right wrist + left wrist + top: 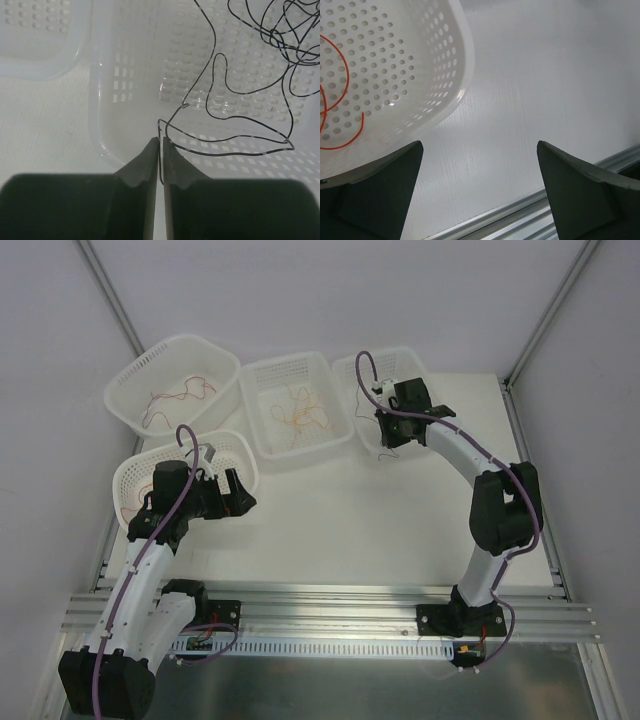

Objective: Untangle the cables

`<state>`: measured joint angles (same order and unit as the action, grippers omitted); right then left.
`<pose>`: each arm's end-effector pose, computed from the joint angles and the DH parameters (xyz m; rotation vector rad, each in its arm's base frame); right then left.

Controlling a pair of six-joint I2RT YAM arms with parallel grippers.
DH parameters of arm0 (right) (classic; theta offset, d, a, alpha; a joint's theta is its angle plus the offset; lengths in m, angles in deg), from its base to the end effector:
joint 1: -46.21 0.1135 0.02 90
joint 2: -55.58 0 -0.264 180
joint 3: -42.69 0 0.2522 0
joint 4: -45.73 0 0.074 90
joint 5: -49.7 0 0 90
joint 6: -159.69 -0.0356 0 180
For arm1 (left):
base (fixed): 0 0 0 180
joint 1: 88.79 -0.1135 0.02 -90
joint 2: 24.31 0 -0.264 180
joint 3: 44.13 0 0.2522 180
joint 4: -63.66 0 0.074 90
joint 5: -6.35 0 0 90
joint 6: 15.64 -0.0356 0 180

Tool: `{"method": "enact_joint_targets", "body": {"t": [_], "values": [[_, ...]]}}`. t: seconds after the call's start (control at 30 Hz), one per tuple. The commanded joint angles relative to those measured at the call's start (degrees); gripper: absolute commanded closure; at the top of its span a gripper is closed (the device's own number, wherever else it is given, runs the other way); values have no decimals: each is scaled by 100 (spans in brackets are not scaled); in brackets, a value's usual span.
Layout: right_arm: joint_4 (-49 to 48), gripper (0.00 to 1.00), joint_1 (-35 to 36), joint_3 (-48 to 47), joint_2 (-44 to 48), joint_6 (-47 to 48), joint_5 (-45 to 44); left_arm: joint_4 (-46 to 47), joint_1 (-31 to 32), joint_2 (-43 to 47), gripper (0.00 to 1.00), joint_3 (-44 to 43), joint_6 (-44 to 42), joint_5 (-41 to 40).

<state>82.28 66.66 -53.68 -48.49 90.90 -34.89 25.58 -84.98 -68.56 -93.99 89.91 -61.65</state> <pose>0.3853 0.1473 0.2594 -0.8759 2.1711 0.1040 0.1709 -0.0247 0.2649 0.0083 2.1518 -0.6075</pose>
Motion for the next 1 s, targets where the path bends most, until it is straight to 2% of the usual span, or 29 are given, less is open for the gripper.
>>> {"method": "enact_joint_targets", "body": {"t": [0.0, 0.07, 0.2, 0.47, 0.7, 0.8, 0.83, 0.93, 0.97], "values": [[15, 92, -23, -1, 316, -30, 109, 138, 49, 48, 1, -3, -158, 24], [42, 99, -23, -27, 483, -12, 92, 138, 49, 39, 1, -3, -149, 15], [532, 99, -32, -413, 844, 102, 22, 138, 49, 39, 1, -11, -149, 33], [1553, 99, -67, -1993, 959, 85, 75, 138, 49, 30, 1, -11, -149, 41], [826, 99, -225, -2619, 399, -99, -497, 138, 49, 48, 1, -3, -158, 33], [727, 79, -366, -2909, -93, -336, -822, 138, 49, 66, 1, -3, -158, 15], [745, 54, -383, -2971, -226, -363, -822, 138, 49, 83, 1, -3, -158, 6], [946, 24, -471, -3138, -438, -539, -988, 138, 49, 101, 1, 6, -158, 6], [999, 20, -498, -3112, -395, -600, -1111, 146, 49, 109, 1, -3, -158, -3]]}}
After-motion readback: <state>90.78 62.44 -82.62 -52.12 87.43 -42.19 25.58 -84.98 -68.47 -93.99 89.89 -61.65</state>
